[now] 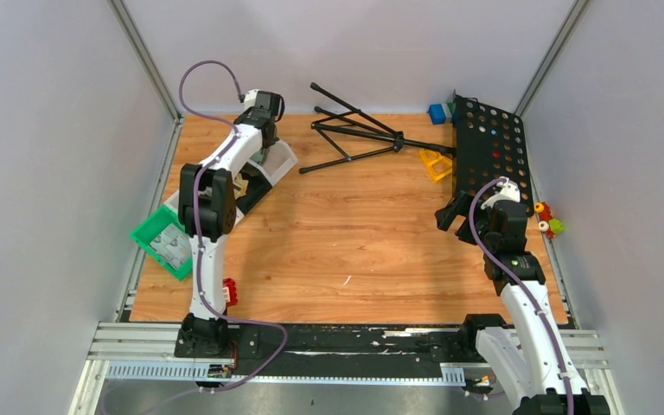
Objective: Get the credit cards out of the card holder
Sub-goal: Pick up the card holder from the storage box, then place the card holder at the center of the board.
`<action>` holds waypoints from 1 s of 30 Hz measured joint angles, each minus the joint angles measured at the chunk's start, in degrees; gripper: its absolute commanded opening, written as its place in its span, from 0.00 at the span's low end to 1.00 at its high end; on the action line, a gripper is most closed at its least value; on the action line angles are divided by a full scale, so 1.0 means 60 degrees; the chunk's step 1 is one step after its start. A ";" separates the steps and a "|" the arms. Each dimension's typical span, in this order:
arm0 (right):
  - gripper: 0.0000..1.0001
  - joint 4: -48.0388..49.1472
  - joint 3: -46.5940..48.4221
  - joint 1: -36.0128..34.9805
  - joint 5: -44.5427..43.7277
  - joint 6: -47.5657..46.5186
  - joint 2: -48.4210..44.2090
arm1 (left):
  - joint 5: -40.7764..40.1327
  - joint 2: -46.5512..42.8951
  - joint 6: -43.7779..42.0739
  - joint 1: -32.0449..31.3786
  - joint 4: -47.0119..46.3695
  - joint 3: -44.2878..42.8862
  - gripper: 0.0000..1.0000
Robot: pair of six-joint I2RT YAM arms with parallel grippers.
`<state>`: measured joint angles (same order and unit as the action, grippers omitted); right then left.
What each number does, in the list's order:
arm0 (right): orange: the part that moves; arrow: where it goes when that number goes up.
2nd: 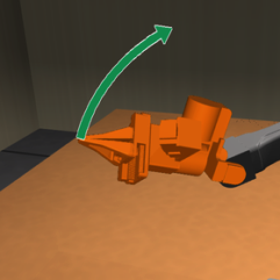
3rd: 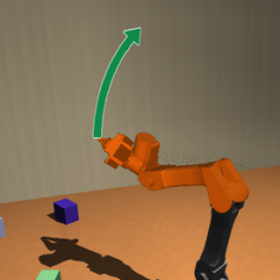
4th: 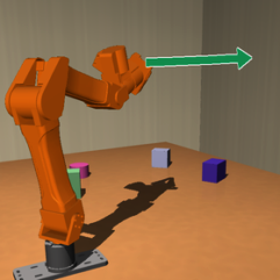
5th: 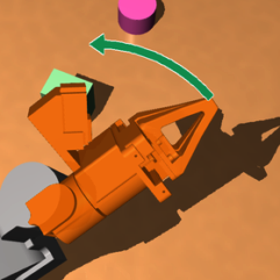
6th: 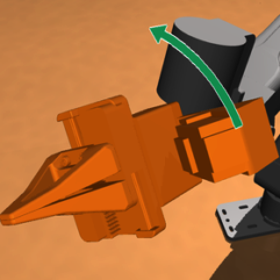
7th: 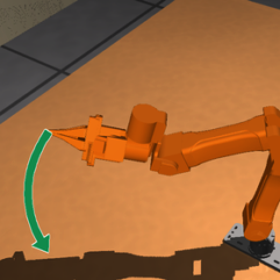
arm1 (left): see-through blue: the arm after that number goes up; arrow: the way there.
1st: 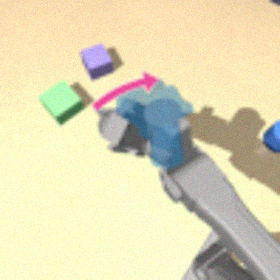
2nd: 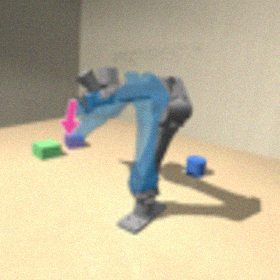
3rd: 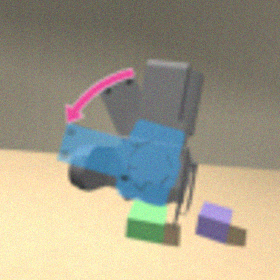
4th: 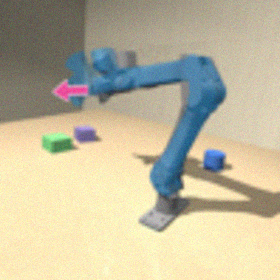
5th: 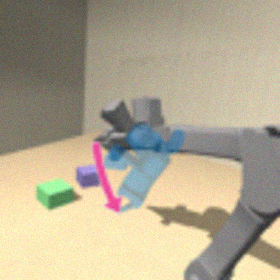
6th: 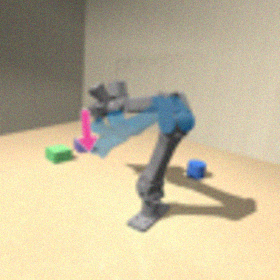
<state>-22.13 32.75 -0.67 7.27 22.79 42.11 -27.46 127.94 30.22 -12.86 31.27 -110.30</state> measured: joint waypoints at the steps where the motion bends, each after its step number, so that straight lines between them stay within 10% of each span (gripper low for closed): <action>1: 0.96 0.0000 0.0004 0.0000 0.0007 0.0000 0.0000 | -0.0007 -0.0018 0.0000 0.0022 -0.0055 0.0029 0.10; 16: 0.95 -0.0004 0.0055 0.0000 0.0324 0.0015 0.0149 | 0.0576 -0.3330 -0.0317 0.0160 -0.0590 0.2849 0.00; 30: 0.92 0.0040 0.0499 0.0000 0.2320 0.0004 0.0525 | 0.6047 -0.8262 0.1045 -0.0127 -0.3213 0.7158 0.00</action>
<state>-21.89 35.75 -0.67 21.19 22.81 45.25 8.82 78.37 36.49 -13.63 11.99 -67.35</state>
